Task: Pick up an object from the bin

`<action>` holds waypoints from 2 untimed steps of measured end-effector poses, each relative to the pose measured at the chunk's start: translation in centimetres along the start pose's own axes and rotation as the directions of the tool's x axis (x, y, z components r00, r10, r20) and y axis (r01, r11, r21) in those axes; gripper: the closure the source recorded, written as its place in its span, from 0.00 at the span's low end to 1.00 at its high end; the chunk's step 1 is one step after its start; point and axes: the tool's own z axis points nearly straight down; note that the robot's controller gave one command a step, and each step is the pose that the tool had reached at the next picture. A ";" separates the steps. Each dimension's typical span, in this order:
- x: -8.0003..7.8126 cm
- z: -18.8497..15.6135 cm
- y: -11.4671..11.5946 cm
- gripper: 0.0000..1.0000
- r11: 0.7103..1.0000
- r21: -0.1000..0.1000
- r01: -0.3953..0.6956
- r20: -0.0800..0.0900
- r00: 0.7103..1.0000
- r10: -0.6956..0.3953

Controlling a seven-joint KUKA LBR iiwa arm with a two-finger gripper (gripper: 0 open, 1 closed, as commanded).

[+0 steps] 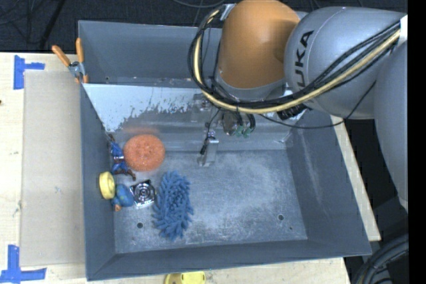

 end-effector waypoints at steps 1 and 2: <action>1.5 4.7 1.2 0.00 0.986 0.000 0.170 0.002 0.986 -0.170; 4.1 6.0 2.8 0.00 0.835 0.000 0.551 -0.001 0.835 -0.551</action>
Offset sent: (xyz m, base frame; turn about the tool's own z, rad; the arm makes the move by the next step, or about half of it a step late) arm -0.0461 0.0305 -0.0607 -0.5957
